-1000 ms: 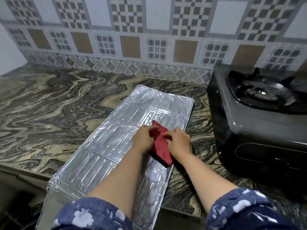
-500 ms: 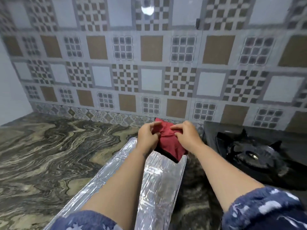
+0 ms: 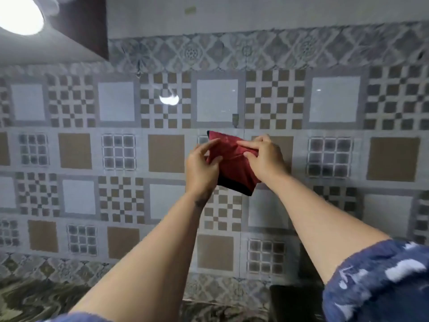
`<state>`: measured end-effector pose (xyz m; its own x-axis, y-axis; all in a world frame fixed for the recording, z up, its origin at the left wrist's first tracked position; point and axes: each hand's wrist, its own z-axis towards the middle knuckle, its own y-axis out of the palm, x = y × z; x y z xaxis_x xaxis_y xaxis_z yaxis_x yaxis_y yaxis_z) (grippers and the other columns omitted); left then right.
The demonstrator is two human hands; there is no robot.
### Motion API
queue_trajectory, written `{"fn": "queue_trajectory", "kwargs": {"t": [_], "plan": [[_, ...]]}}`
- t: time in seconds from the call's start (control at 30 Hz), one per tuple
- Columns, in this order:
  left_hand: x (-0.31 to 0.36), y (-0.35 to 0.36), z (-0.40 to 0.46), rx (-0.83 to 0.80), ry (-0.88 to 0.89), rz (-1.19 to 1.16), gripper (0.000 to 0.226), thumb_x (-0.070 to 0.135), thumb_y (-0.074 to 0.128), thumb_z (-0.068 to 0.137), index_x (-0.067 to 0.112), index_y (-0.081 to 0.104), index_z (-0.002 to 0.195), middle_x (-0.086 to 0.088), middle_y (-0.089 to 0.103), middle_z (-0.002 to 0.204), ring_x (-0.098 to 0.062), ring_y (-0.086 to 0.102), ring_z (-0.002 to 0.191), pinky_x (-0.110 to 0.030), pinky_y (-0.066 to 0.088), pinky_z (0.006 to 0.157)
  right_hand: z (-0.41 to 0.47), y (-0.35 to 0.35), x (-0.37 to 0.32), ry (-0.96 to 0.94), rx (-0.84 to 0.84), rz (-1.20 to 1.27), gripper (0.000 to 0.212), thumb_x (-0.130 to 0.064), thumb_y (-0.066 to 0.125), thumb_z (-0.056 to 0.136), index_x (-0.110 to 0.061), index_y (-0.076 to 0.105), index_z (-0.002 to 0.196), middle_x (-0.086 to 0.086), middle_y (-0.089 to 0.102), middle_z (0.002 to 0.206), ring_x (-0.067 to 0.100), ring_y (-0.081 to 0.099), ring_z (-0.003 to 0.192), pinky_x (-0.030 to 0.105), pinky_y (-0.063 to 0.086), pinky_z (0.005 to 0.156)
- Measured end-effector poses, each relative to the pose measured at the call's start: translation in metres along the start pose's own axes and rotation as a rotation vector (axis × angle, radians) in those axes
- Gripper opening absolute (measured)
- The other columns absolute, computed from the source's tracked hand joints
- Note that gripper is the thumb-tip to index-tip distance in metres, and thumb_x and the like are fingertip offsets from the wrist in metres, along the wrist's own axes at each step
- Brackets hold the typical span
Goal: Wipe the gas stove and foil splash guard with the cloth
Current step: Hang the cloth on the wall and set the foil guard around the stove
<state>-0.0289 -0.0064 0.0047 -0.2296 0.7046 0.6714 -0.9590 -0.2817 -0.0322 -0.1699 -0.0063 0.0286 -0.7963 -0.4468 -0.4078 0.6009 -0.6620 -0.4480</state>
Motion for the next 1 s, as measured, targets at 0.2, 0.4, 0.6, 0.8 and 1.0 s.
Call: {"fn": "queue_trajectory", "kwargs": {"t": [0.2, 0.4, 0.6, 0.8, 1.0], "plan": [[-0.011, 0.022, 0.067, 0.067, 0.073, 0.013, 0.042, 0.001, 0.063, 0.085, 0.022, 0.063, 0.122, 0.003, 0.057, 0.120, -0.011, 0.058, 0.106, -0.025, 0.048, 0.099, 0.071, 0.011, 0.003, -0.061, 0.099, -0.015, 0.035, -0.008, 0.057, 0.092, -0.023, 0.063, 0.124, -0.004, 0.042, 0.101, 0.008, 0.040, 0.094, 0.012, 0.027, 0.091], [-0.033, 0.038, 0.086, -0.019, 0.020, 0.103, 0.048, 0.000, 0.058, 0.089, 0.015, 0.053, 0.134, 0.001, 0.047, 0.118, -0.010, 0.051, 0.108, -0.015, 0.035, 0.104, 0.085, 0.030, 0.022, -0.057, 0.104, -0.020, 0.039, -0.005, 0.056, 0.092, -0.022, 0.060, 0.127, -0.005, 0.041, 0.102, 0.010, 0.042, 0.098, 0.012, 0.027, 0.090], [-0.052, 0.036, 0.056, -0.107, -0.061, 0.008, 0.040, 0.000, 0.047, 0.095, 0.013, 0.054, 0.132, -0.005, 0.058, 0.132, -0.008, 0.055, 0.110, -0.011, 0.045, 0.089, 0.062, 0.040, 0.024, 0.028, 0.095, 0.031, 0.045, -0.009, 0.059, 0.091, -0.024, 0.054, 0.133, 0.004, 0.054, 0.127, 0.020, 0.052, 0.114, 0.021, 0.035, 0.088], [-0.058, 0.009, 0.013, -0.131, -0.083, 0.148, 0.042, 0.005, 0.045, 0.095, 0.022, 0.055, 0.132, -0.005, 0.063, 0.120, -0.020, 0.063, 0.103, -0.032, 0.053, 0.086, -0.001, 0.047, 0.023, 0.175, 0.003, -0.028, 0.071, -0.004, 0.054, 0.092, -0.037, 0.025, 0.148, 0.011, 0.028, 0.153, 0.030, 0.036, 0.135, 0.042, 0.036, 0.110], [-0.068, -0.050, -0.086, -0.284, -0.272, 0.520, 0.034, 0.006, 0.044, 0.092, 0.021, 0.068, 0.113, -0.003, 0.063, 0.123, -0.021, 0.061, 0.104, -0.024, 0.042, 0.075, -0.112, 0.055, 0.004, 0.334, -0.203, -0.008, 0.055, -0.016, 0.053, 0.093, -0.037, 0.039, 0.141, 0.005, 0.039, 0.140, 0.023, 0.052, 0.105, 0.032, 0.046, 0.084]]}}
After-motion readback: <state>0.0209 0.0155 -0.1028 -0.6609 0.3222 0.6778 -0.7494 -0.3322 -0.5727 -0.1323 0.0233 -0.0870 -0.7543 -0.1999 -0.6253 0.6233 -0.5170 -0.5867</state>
